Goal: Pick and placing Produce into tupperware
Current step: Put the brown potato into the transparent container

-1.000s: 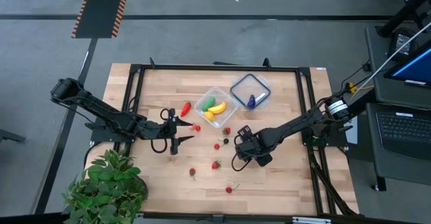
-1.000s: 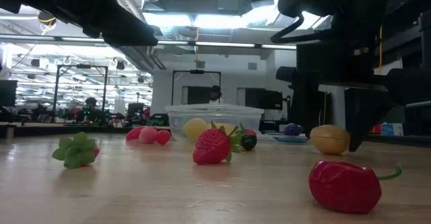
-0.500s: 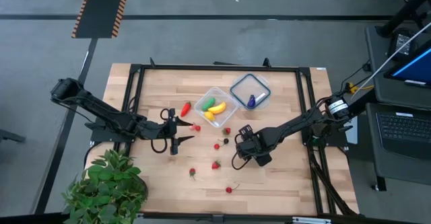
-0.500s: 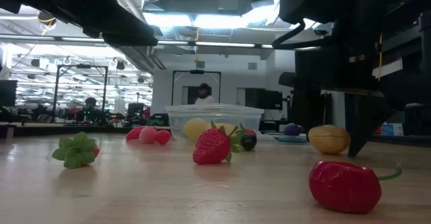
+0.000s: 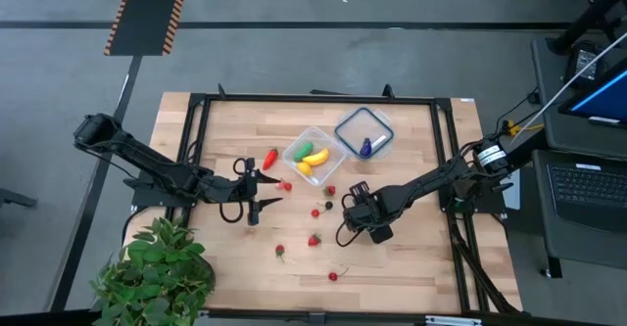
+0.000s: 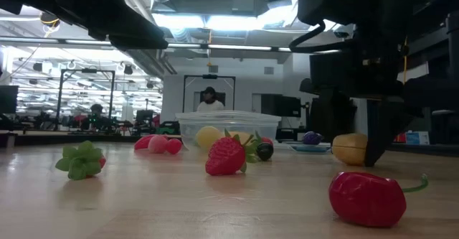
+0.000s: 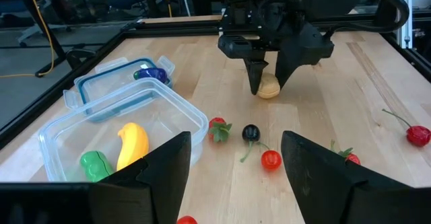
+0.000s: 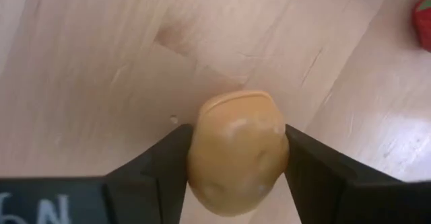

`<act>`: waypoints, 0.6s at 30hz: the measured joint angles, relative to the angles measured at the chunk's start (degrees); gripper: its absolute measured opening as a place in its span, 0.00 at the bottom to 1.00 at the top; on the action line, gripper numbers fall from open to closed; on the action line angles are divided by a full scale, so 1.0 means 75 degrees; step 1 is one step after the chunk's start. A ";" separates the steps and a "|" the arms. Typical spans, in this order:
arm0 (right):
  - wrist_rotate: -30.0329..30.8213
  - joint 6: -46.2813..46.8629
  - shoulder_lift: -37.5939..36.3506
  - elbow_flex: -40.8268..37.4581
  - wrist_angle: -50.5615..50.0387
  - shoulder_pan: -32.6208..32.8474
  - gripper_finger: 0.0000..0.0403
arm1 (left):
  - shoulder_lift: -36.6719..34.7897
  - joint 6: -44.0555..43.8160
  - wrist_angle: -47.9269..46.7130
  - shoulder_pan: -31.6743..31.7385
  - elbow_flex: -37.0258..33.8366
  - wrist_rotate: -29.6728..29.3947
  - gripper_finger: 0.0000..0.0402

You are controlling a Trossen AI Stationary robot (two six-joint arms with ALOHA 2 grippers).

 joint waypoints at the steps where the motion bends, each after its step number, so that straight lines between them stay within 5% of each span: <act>1: 0.0003 0.0070 0.0000 0.0000 0.0008 0.0000 0.50 | 0.0000 0.0000 0.0000 0.0000 0.0000 0.0000 0.56; 18: 0.0025 0.0813 -0.0331 0.0458 -0.0156 -0.0284 0.50 | 0.0000 0.0000 0.0000 0.0000 0.0000 0.0000 0.56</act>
